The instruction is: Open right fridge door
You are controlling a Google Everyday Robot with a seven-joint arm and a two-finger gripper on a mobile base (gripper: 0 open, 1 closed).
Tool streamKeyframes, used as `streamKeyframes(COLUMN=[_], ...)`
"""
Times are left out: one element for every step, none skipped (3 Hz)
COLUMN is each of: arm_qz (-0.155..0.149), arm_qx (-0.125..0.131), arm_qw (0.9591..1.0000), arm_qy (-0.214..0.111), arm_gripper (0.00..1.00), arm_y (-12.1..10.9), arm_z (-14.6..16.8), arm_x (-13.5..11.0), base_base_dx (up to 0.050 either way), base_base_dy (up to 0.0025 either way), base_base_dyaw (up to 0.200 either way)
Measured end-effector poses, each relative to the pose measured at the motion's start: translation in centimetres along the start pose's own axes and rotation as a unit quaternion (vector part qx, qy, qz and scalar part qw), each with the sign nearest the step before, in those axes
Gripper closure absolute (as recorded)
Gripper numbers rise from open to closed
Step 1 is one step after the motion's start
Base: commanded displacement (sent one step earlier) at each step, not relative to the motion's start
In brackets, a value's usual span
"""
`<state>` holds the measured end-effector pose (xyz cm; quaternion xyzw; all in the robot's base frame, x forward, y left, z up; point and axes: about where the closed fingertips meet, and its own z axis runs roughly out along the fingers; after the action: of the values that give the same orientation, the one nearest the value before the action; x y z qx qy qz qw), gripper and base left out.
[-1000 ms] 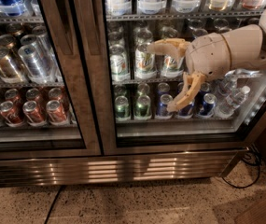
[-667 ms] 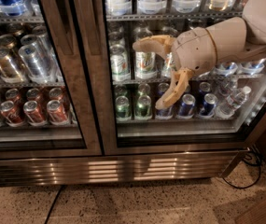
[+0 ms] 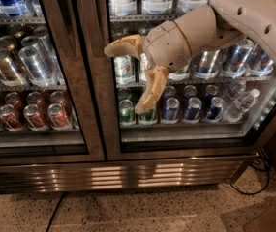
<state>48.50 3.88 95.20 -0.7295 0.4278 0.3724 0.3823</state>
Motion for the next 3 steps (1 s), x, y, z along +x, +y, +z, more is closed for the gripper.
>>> streamKeyframes(arm_qz=[0.000,-0.012,-0.025], arm_qx=[0.000,0.040,0.088], arm_qw=[1.0000,0.9984,0.9928], arm_qy=[0.000,-0.037,-0.077], arm_gripper=[0.00,0.00,0.00], arm_y=[0.0,0.2,0.4], arm_z=[0.0,-0.5,-1.3], arm_x=[0.0,0.1,0.4], base_base_dx=[0.000,0.000,0.000], base_base_dy=[0.00000,0.00000,0.00000], base_base_dyaw=[0.000,0.000,0.000])
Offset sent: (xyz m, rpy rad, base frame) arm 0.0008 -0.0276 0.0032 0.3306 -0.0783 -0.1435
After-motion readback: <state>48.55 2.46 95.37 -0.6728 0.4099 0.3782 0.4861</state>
